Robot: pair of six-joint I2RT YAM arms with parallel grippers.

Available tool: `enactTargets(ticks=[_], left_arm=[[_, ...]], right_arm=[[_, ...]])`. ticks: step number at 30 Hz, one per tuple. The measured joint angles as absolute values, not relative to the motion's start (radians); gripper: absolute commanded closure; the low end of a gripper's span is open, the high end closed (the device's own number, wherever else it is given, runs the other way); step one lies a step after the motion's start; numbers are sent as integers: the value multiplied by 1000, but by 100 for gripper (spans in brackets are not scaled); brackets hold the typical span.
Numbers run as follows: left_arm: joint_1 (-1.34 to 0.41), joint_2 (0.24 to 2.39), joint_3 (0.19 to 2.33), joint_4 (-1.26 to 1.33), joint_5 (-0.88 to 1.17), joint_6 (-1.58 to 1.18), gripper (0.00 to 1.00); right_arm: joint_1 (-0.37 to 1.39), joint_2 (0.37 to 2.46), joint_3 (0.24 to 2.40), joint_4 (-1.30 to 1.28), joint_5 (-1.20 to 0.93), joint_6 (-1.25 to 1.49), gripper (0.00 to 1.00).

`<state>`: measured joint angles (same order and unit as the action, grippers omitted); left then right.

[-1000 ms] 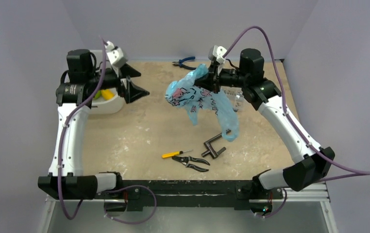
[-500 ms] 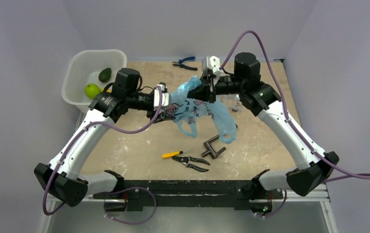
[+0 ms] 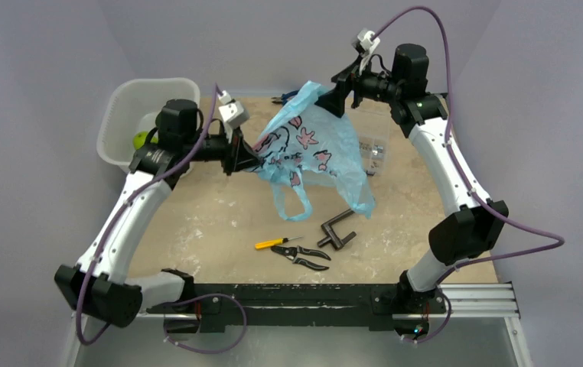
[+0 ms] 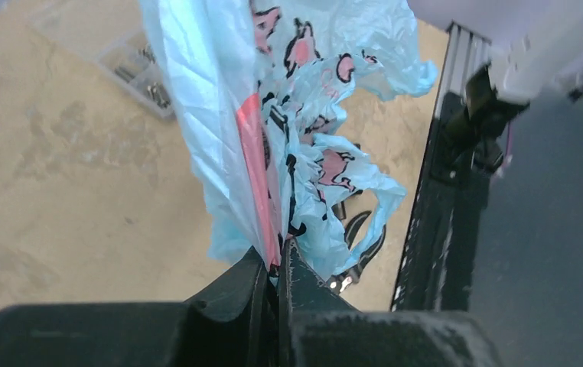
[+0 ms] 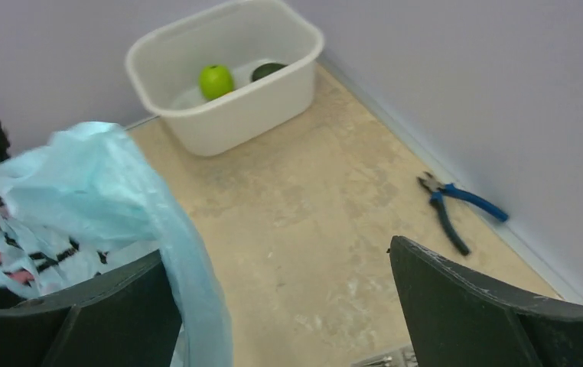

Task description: Place the fake fruits into the plastic bag and tie a complex knot

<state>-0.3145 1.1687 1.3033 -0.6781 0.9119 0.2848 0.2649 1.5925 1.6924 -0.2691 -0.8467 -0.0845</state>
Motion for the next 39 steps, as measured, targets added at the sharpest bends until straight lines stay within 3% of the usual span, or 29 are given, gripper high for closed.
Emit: enactTargets(ticks=[6,15,22,25,28,31,34,37,39], left_arm=[[-246,1447,1348,-455,809,-356,100],[-186,1548,1131,-145,811,-869,100],[-179,1621,1081,34,886,-1061,100],[-174,1635,1081,99,913,-1105,100],[-171,1647,1081,139,932,-1135,100],[-171,1655,1081,161,943,-1153,100],[-170,1658,1081,175,953,-1169,100],[-170,1662,1081,180,965,-1172,100],[-168,1665,1081,178,974,-1169,100]], right_arm=[[242,1604,1799,-348,-667,-41,1],[289,1311,1527,-402,-578,-95,1],[355,1417,1207,-408,-558,-89,1],[355,1469,1151,-411,-514,-82,1],[358,1458,1114,-385,-479,-74,10],[361,1458,1110,-347,-459,-57,9],[357,1472,1110,-321,-431,-37,42],[331,1486,1108,-303,-427,1,100],[312,1485,1107,-297,-434,5,100]])
